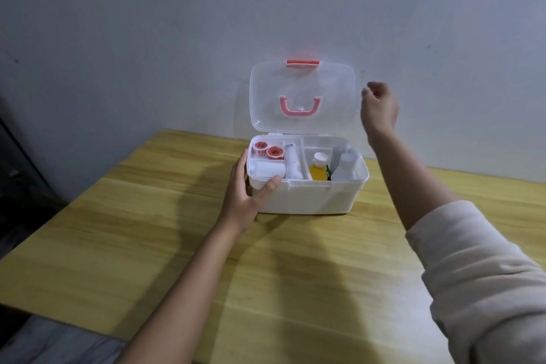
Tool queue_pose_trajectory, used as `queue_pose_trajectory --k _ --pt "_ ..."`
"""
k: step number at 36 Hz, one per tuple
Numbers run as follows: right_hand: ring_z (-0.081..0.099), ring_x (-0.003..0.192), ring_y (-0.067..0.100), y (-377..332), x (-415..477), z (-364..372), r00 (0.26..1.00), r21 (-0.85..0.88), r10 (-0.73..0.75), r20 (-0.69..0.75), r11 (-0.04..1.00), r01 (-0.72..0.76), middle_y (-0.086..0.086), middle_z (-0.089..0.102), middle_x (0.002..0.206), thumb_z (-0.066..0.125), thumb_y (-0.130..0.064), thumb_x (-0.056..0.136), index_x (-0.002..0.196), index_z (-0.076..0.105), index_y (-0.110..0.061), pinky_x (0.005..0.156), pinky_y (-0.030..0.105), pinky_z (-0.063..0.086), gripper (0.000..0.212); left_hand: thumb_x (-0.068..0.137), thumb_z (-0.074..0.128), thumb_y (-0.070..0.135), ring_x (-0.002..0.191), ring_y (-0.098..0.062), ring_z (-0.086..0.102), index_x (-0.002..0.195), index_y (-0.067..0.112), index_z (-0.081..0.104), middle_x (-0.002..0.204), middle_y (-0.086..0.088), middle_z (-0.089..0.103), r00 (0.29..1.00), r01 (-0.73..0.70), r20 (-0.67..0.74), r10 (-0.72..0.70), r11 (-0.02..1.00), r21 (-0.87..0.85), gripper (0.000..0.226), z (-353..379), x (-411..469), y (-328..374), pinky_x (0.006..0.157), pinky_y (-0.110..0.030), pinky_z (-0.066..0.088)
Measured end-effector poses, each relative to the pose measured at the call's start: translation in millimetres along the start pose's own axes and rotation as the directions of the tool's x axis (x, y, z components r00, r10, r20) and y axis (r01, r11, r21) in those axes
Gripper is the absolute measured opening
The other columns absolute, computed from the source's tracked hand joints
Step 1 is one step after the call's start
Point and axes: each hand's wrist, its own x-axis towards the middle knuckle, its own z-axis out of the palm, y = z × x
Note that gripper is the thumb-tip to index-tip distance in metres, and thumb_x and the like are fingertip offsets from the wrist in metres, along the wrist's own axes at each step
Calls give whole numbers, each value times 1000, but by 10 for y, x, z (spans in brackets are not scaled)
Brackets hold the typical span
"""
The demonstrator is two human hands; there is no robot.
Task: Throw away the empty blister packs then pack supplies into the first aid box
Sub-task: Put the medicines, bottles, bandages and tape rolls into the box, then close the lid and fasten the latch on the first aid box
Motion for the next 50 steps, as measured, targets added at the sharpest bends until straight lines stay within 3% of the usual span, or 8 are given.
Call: queue_pose_trajectory --k 5,8,16,21,28,33,41,50 --pt "52 80 16 105 123 85 953 121 167 253 972 -203 -2 56 85 42 -25 92 98 62 -19 71 27 41 22 63 71 58 127 10 46 126 55 36 144 12 47 1000 -2 -17 2 1000 -20 72 15 9 -5 100 -9 39" --pt "54 70 9 111 96 120 937 212 175 304 946 -245 -3 57 81 39 -22 95 98 56 -19 61 21 39 17 63 72 58 132 -1 47 142 37 40 146 9 48 1000 -5 -16 4 1000 -23 88 5 36 -45 109 -25 40" --pt "56 77 4 114 -48 -60 931 355 106 349 905 -236 -6 58 86 40 -24 97 102 56 -18 70 16 43 17 63 75 57 132 -6 50 145 29 43 143 9 52 1000 27 12 -27 1000 -15 92 -38 56 -30 111 -37 43" --pt "50 72 2 224 -273 -252 913 407 18 408 892 -199 -6 54 80 45 -19 96 87 58 -25 68 12 43 17 61 77 57 133 -7 50 146 30 42 144 10 53 999 47 28 -46 998 -39 96 -46 68 -34 110 -36 44" --pt "45 56 -4 450 -550 -476 880 404 -114 462 910 -94 -20 56 60 32 -16 100 100 57 -20 67 15 39 25 60 76 55 128 -7 53 146 31 43 140 9 57 995 69 70 -65 995 -72 95 -52 65 6 95 -19 49" --pt "54 111 15 585 -694 -550 883 300 -132 451 954 -10 2 60 118 36 -12 98 122 55 -17 101 33 41 31 62 79 63 136 -12 48 149 31 38 145 6 54 992 65 116 -58 996 -58 101 -82 77 4 113 -38 41" --pt "49 115 14 646 -826 -587 891 228 -124 438 973 23 1 56 124 36 -15 99 126 54 -14 104 36 37 33 70 70 51 123 12 52 151 20 35 138 14 56 990 6 140 4 997 -71 93 -37 56 26 94 -6 41" --pt "48 126 15 559 -893 -628 906 172 -123 404 983 57 4 55 134 37 -13 99 128 53 -11 104 25 37 34 73 67 59 140 -6 42 154 23 27 151 8 47 988 72 144 -62 995 -63 98 -30 42 24 118 -32 33"
